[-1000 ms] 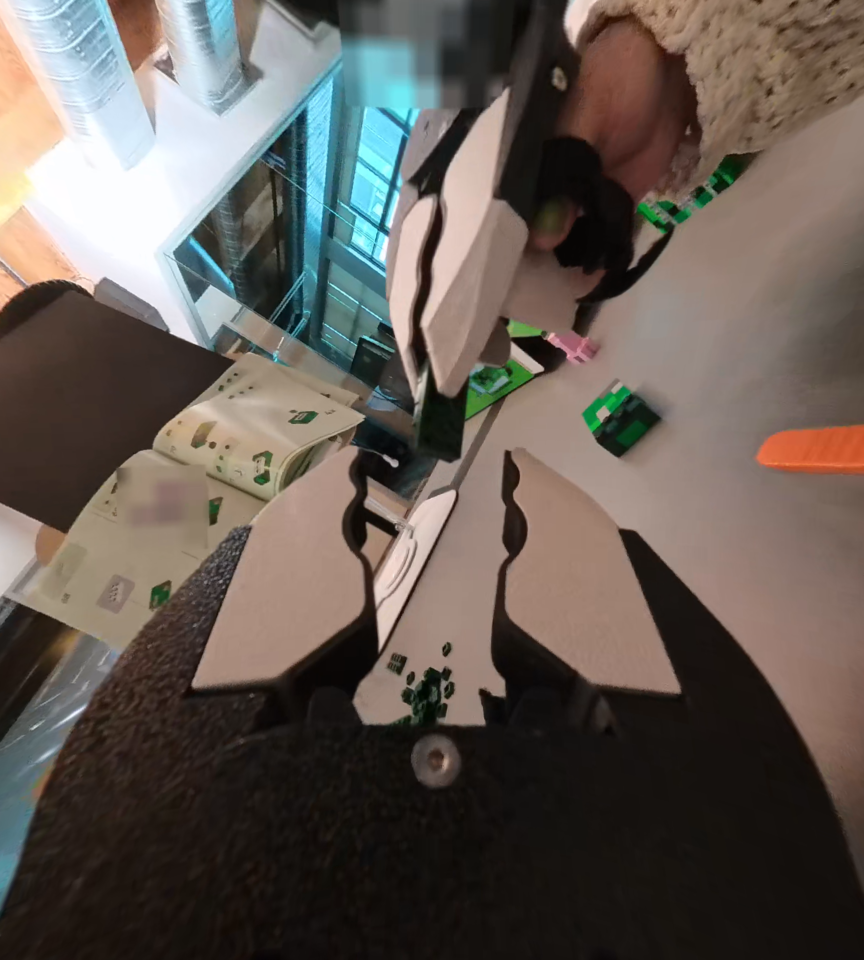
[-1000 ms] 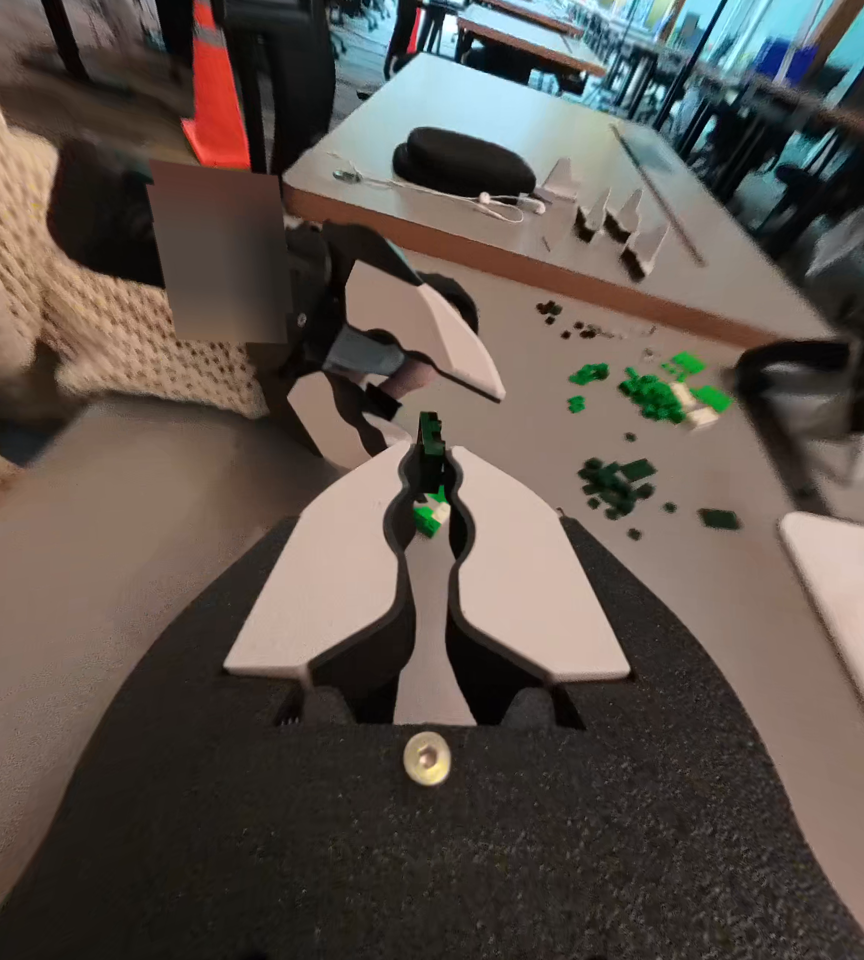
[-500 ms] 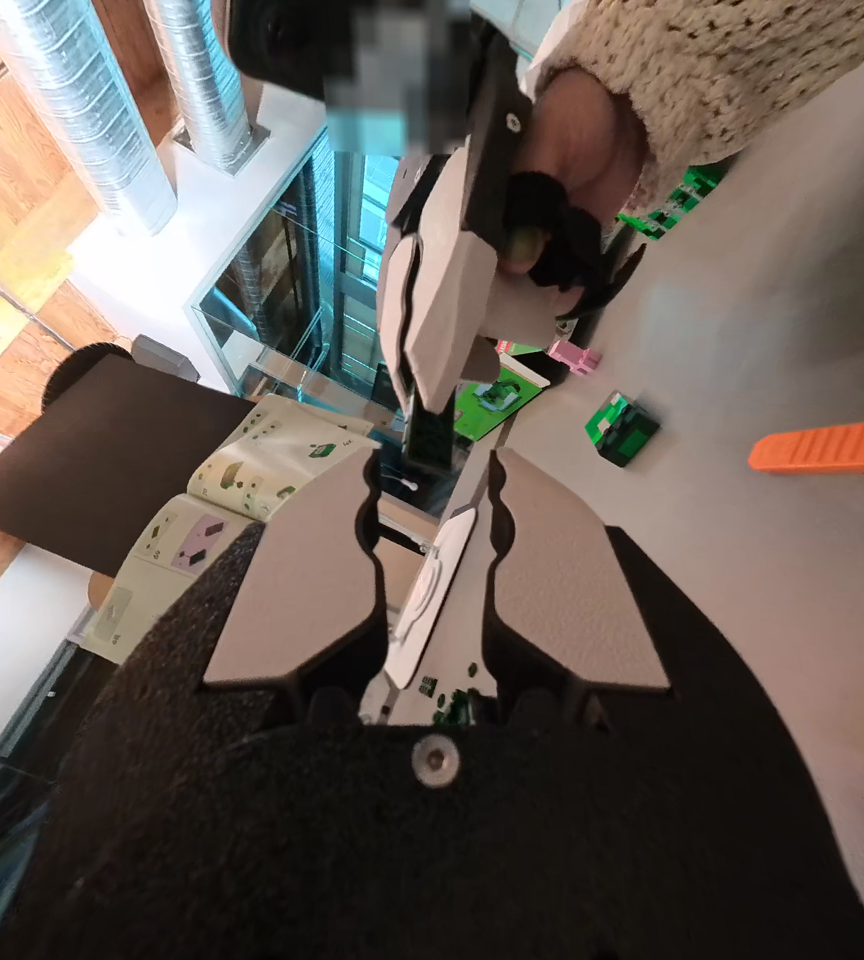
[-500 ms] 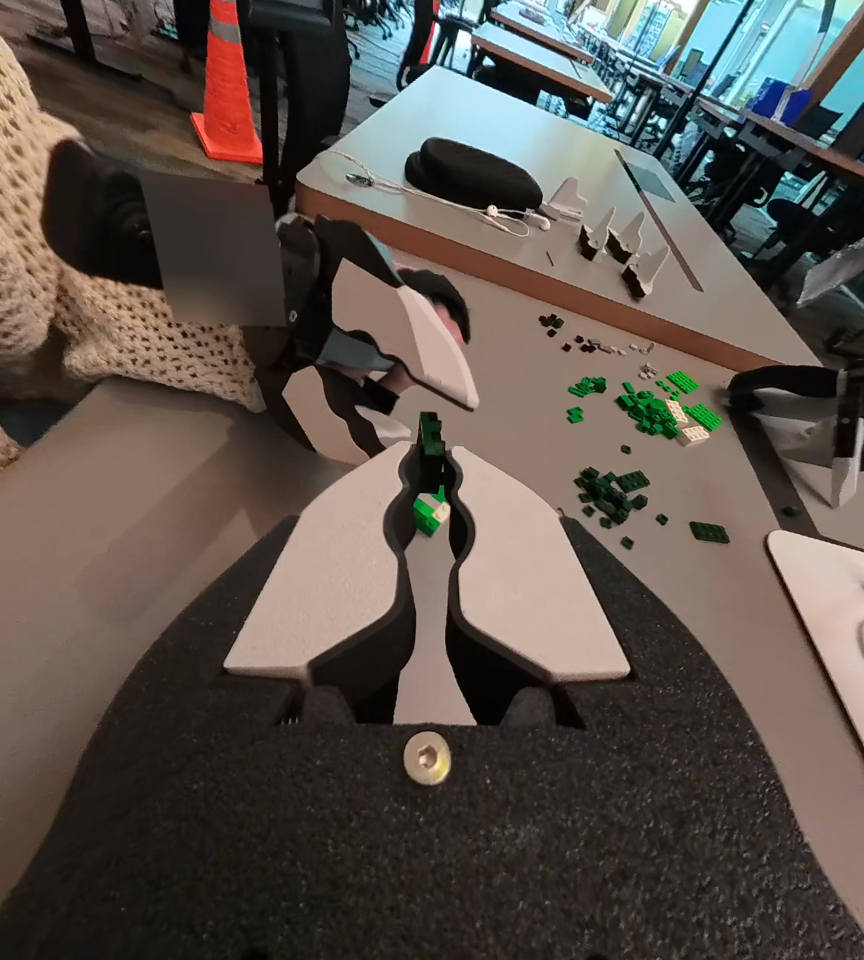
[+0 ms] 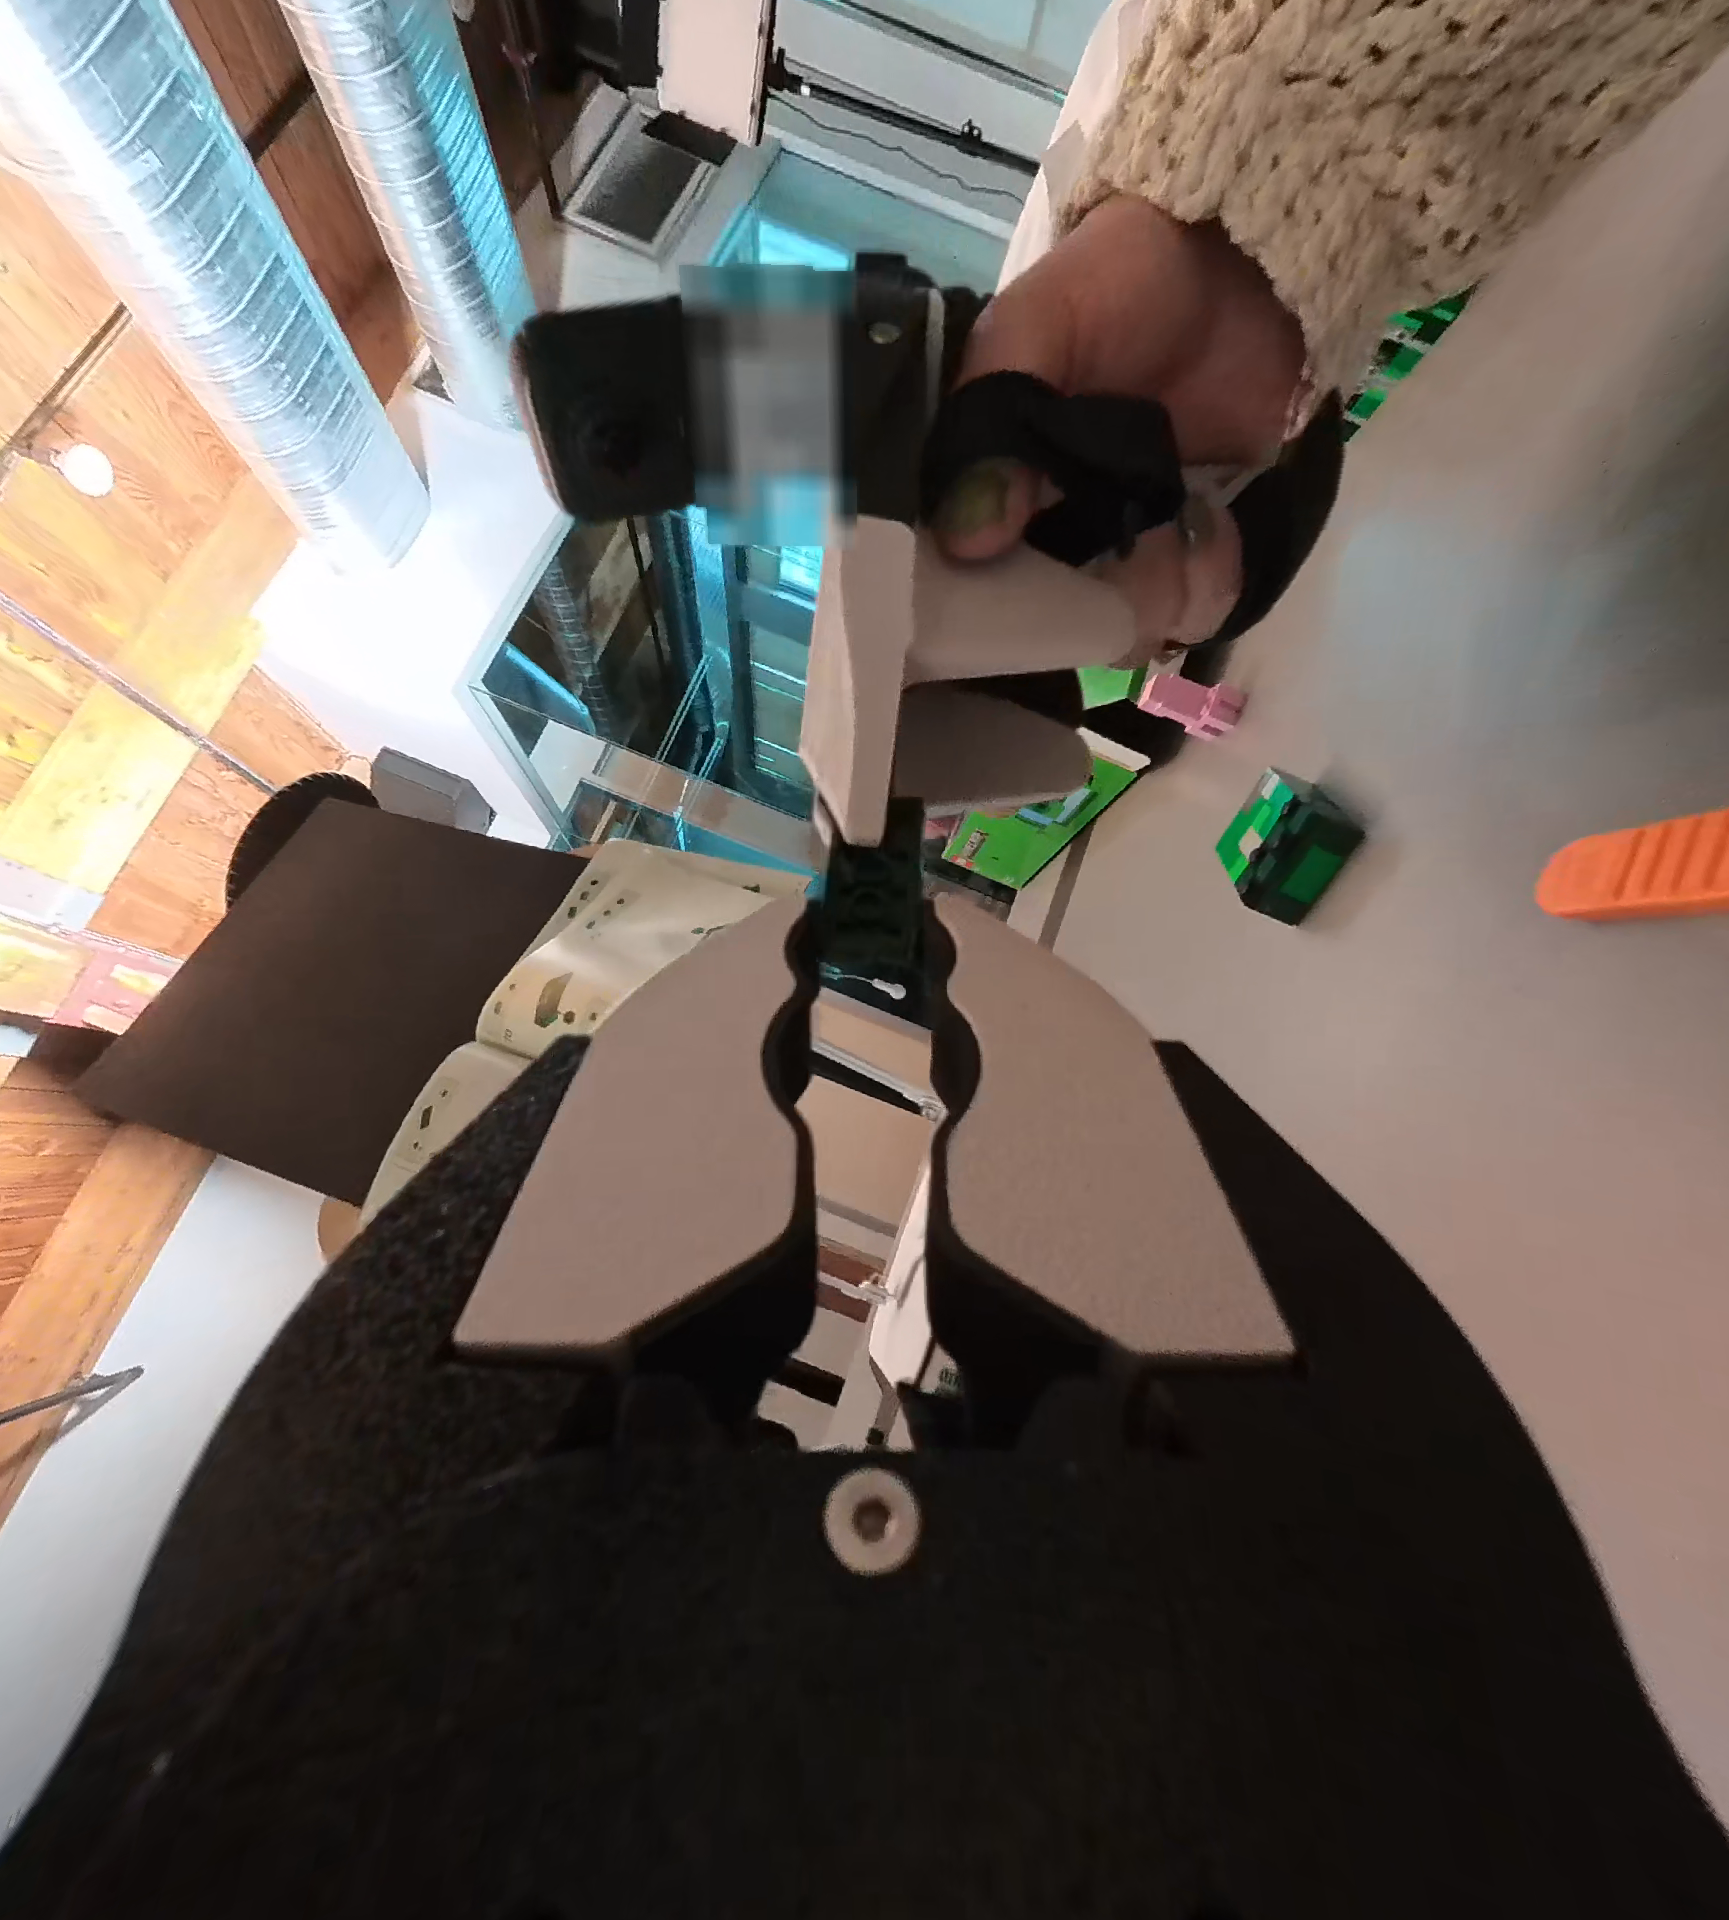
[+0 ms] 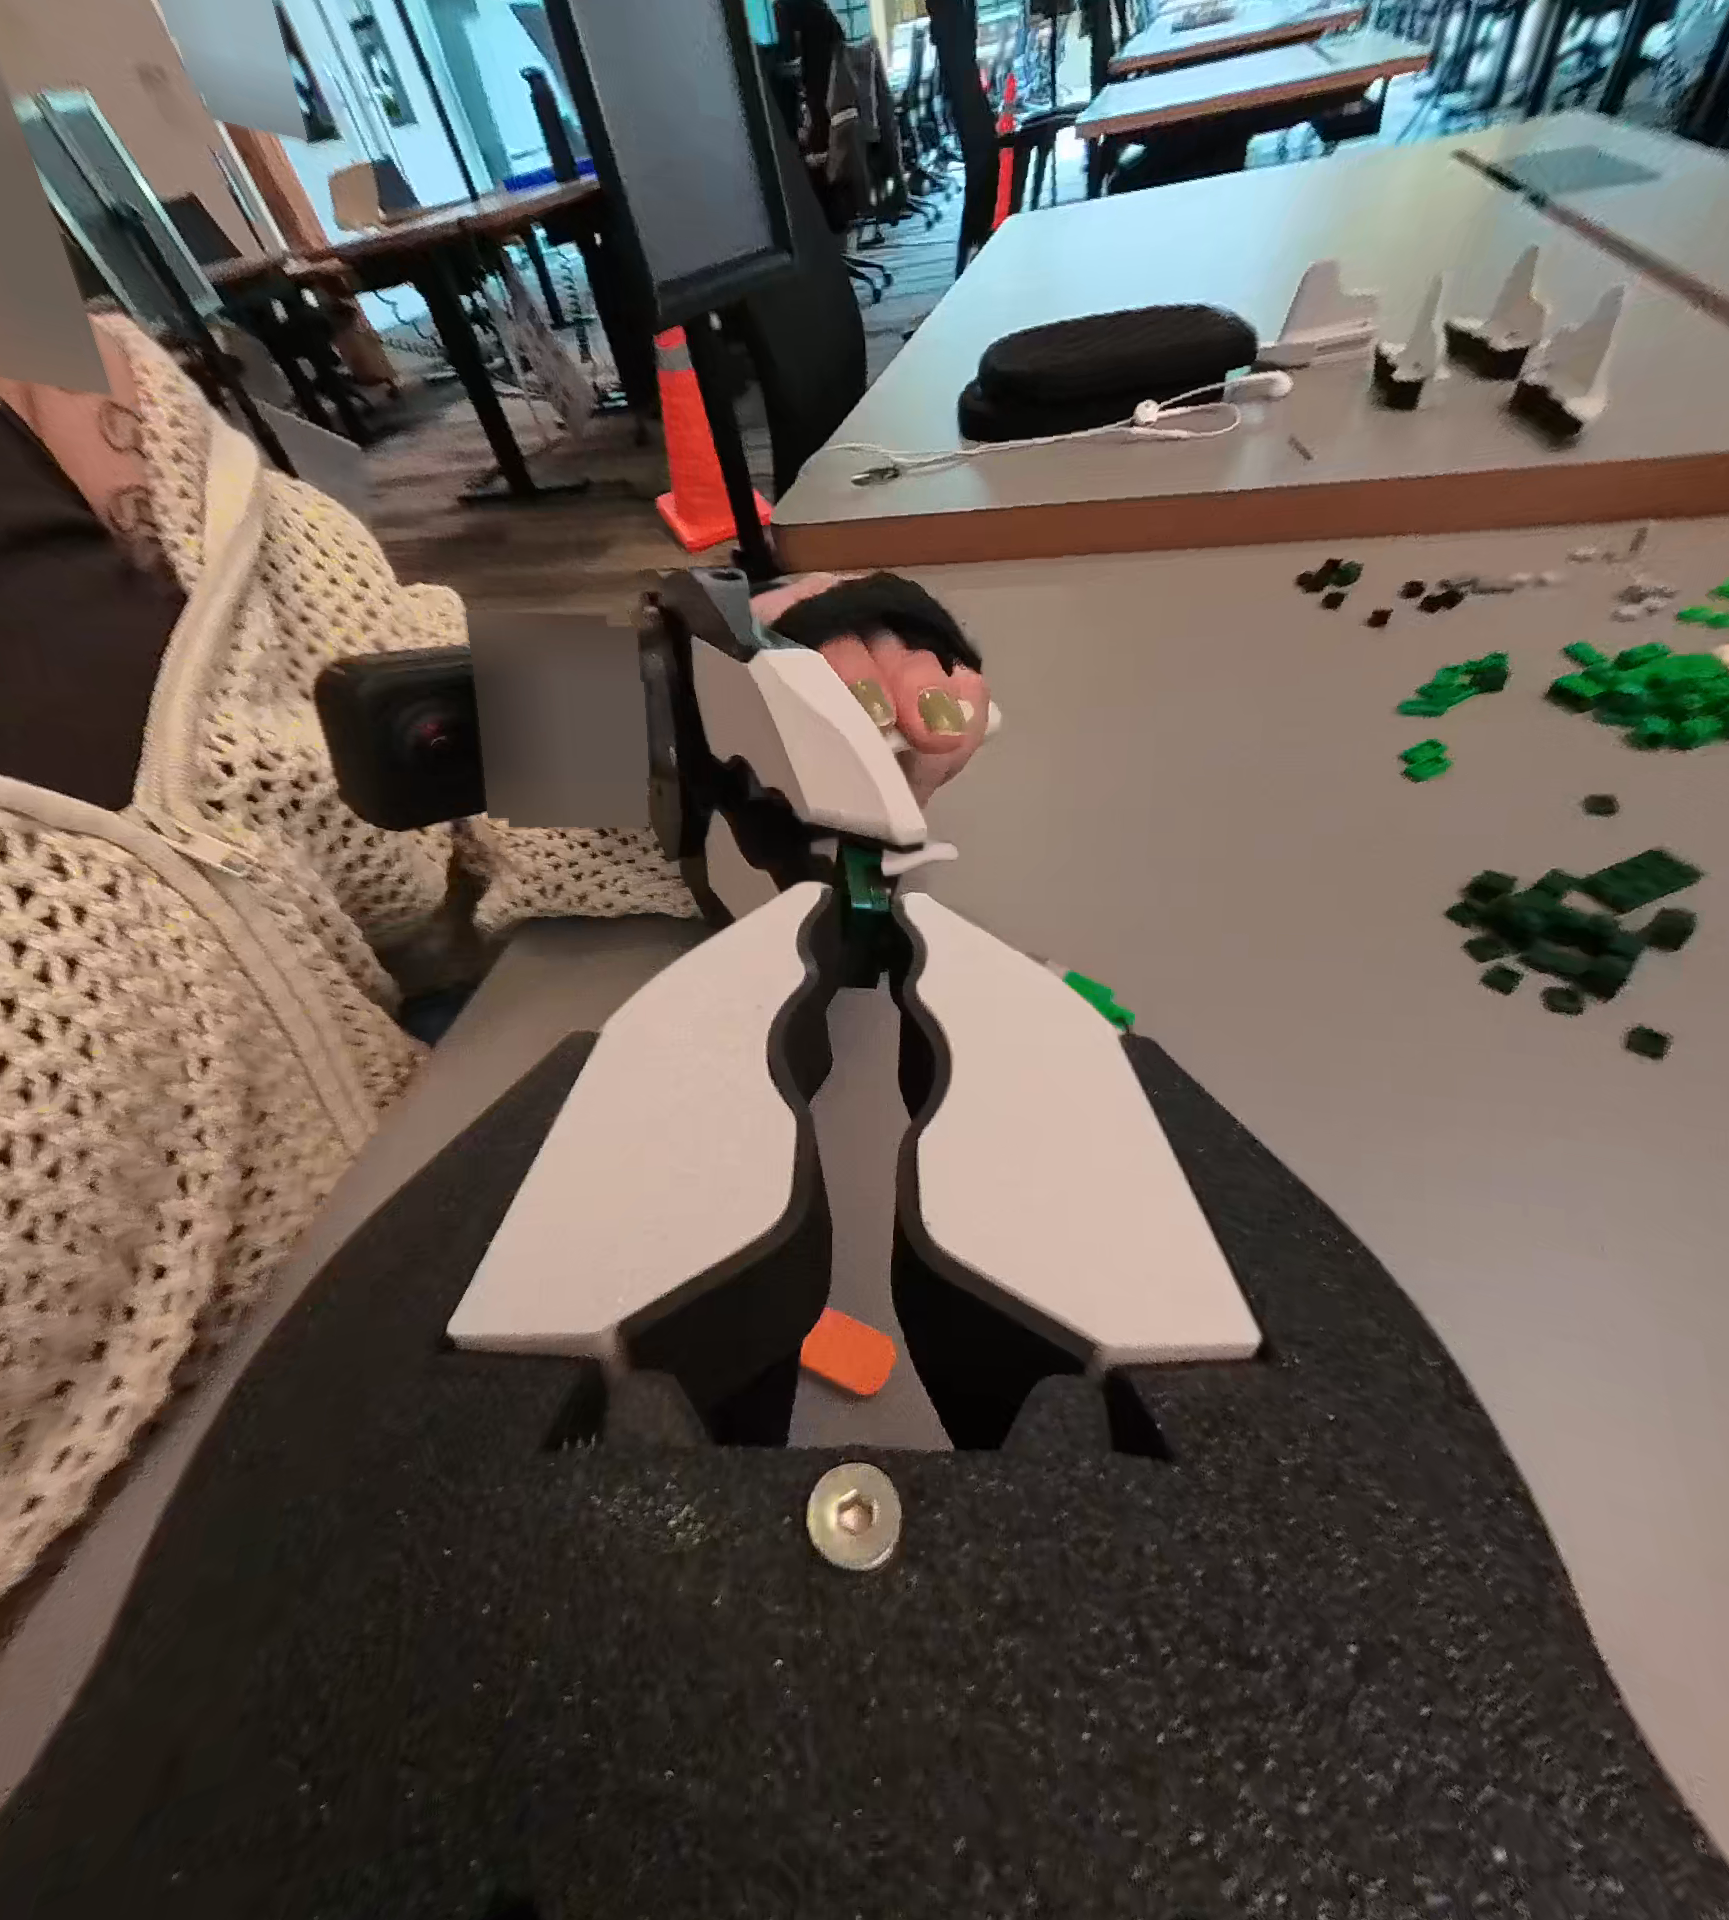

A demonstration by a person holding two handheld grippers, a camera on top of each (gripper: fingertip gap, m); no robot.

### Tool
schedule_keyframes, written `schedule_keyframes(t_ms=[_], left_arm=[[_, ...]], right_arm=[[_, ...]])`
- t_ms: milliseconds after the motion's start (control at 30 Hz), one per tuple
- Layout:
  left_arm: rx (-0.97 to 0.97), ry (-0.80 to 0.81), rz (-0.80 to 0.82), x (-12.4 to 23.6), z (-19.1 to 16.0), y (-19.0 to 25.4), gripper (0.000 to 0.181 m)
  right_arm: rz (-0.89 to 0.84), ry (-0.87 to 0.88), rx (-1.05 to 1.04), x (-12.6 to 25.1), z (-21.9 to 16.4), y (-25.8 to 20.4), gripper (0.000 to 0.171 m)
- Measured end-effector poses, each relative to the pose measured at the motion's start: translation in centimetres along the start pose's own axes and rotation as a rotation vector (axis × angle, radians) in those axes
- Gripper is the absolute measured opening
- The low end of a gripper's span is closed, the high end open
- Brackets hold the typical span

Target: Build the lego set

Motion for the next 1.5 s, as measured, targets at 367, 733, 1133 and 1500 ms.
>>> schedule_keyframes(t_ms=[367,733,1133,1500], left_arm=[[0.387,-0.292,0.251,2.2,-6.9,-3.1,0.018],[0.569,-0.431,0.379,4.5,-10.8,-3.9,0.018],[0.782,-0.501,0.406,5.9,-12.7,-3.5,0.018],[0.890,-0.742,0.430,10.2,-16.7,-2.7,0.018]], right_arm=[[-0.531,-0.091,0.267,6.7,1.9,6.7,0.029],[-0.828,-0.236,0.288,12.5,-0.9,8.2,0.030],[-0.800,-0.304,0.278,11.9,-1.6,8.1,0.028],[-0.536,-0.445,0.313,6.2,-1.0,11.7,0.024]])
Point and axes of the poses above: each gripper's, where its closed fingertips meet, x back along the fingers, z out of its top, y = z × x across the jaws, the point moved 2 cm from there along x, back along the fingers, and after that the axes turned 15 degrees about y, right-handed, at the moved point
